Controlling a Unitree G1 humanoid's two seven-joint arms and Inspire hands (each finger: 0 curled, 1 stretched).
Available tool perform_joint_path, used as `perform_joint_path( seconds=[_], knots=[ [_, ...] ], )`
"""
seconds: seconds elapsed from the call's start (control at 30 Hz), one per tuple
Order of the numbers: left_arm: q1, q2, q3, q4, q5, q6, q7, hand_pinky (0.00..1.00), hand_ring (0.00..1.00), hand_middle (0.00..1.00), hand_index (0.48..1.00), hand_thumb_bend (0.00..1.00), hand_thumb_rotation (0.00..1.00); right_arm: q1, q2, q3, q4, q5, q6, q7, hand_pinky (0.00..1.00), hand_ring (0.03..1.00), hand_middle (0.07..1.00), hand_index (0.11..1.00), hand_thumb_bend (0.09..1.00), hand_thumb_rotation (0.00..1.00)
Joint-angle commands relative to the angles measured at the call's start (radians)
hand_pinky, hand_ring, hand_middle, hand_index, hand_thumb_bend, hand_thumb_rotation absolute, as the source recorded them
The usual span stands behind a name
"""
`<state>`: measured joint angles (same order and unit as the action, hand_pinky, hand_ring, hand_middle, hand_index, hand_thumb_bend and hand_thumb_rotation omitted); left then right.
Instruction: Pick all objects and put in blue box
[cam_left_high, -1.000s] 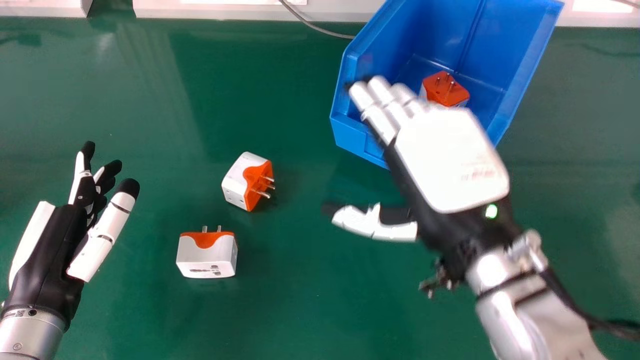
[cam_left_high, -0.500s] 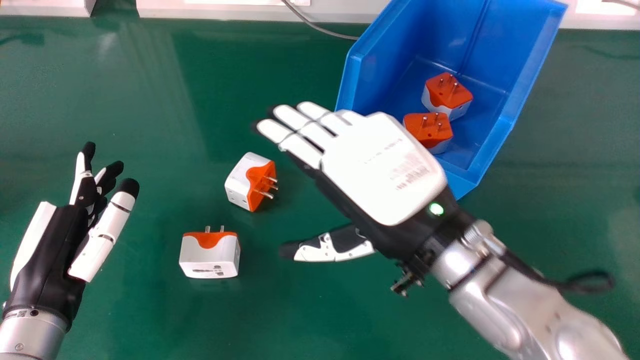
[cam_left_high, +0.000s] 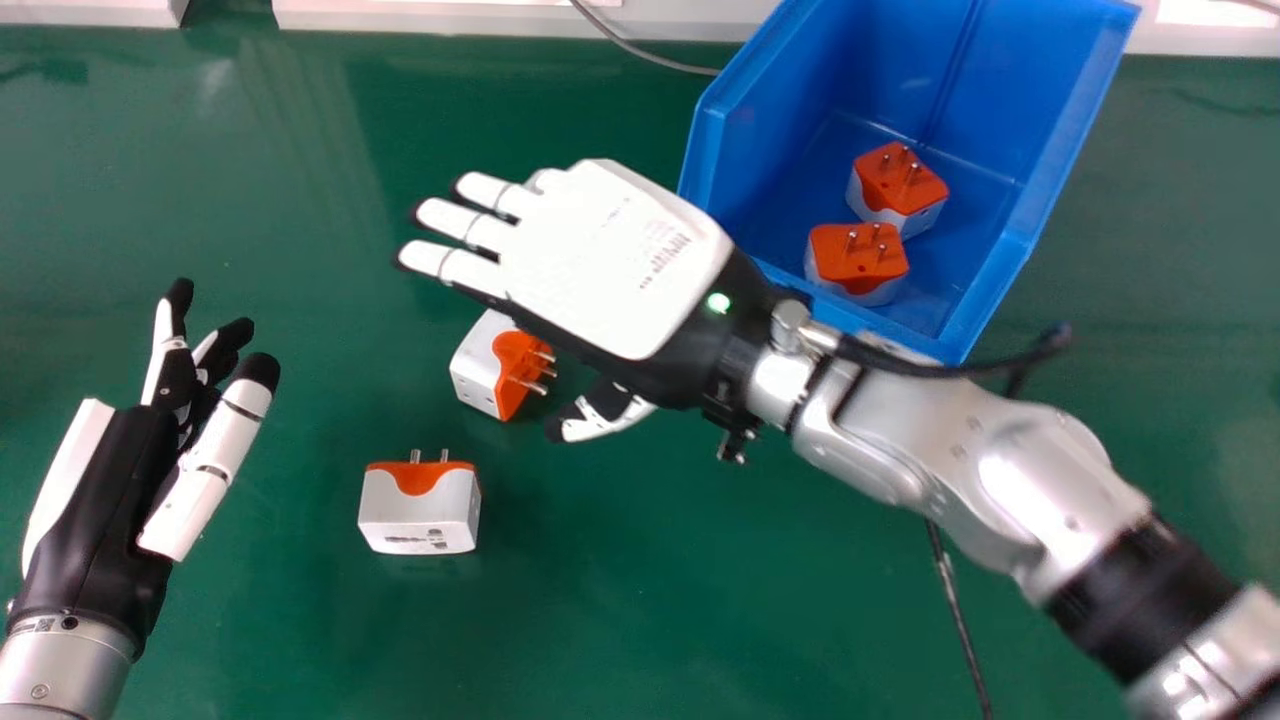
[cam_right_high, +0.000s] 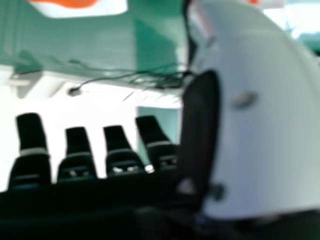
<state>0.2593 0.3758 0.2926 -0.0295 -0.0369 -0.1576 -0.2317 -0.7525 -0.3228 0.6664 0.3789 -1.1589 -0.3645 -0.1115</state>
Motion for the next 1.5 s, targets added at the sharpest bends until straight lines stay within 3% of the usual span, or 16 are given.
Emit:
perform_joint_path(
  seconds=[0.0, 0.1, 0.2, 0.4, 0.77, 1.0, 1.27, 1.33, 1.47],
  knots=[
    [0.008, 0.007, 0.006, -0.031, 0.005, -0.016, 0.002, 0.99, 0.97, 0.96, 0.929, 0.41, 0.88, -0.083, 0.019, 0.019, 0.045, -0.023, -0.006, -0.026, 0.77, 0.905, 0.928, 0.871, 0.518, 0.3],
    [0.015, 0.006, 0.004, -0.05, 0.008, -0.003, 0.006, 0.99, 0.97, 0.96, 0.929, 0.41, 0.87, -0.149, 0.04, 0.06, 0.116, -0.05, -0.013, -0.012, 0.82, 0.925, 0.933, 0.877, 0.489, 0.08],
    [0.018, 0.001, 0.003, -0.054, 0.01, -0.008, 0.01, 0.99, 0.97, 0.96, 0.928, 0.41, 0.87, -0.206, 0.051, 0.103, 0.178, -0.079, -0.034, -0.014, 0.81, 0.922, 0.926, 0.875, 0.532, 0.01],
    [0.032, -0.008, 0.003, -0.077, 0.001, -0.001, 0.007, 0.98, 0.97, 0.96, 0.928, 0.4, 0.85, -0.28, 0.094, 0.171, 0.295, -0.111, -0.046, -0.004, 0.8, 0.92, 0.933, 0.884, 0.569, 0.0],
    [0.063, -0.019, 0.0, -0.118, 0.01, 0.004, 0.014, 0.97, 0.96, 0.95, 0.928, 0.4, 0.87, -0.358, 0.152, 0.261, 0.467, -0.144, -0.032, -0.056, 0.78, 0.91, 0.934, 0.889, 0.621, 0.01],
    [0.088, -0.03, -0.001, -0.158, 0.01, 0.027, 0.017, 0.97, 0.96, 0.95, 0.925, 0.4, 0.88, -0.376, 0.192, 0.277, 0.54, -0.132, -0.023, -0.089, 0.79, 0.893, 0.909, 0.875, 0.592, 0.0],
    [0.111, -0.04, -0.004, -0.189, 0.036, 0.028, 0.026, 0.98, 0.96, 0.95, 0.921, 0.43, 0.88, -0.398, 0.235, 0.269, 0.609, -0.106, -0.013, -0.069, 0.82, 0.903, 0.921, 0.888, 0.61, 0.02],
    [0.115, -0.047, -0.005, -0.2, 0.032, 0.041, 0.026, 0.97, 0.96, 0.95, 0.92, 0.43, 0.88, -0.4, 0.238, 0.279, 0.62, -0.118, -0.003, -0.093, 0.81, 0.895, 0.915, 0.883, 0.622, 0.03],
    [0.12, -0.055, -0.008, -0.214, 0.035, 0.046, 0.025, 0.94, 0.95, 0.94, 0.919, 0.42, 0.87, -0.399, 0.252, 0.282, 0.645, -0.115, 0.007, -0.109, 0.78, 0.883, 0.905, 0.872, 0.644, 0.01]
  ],
)
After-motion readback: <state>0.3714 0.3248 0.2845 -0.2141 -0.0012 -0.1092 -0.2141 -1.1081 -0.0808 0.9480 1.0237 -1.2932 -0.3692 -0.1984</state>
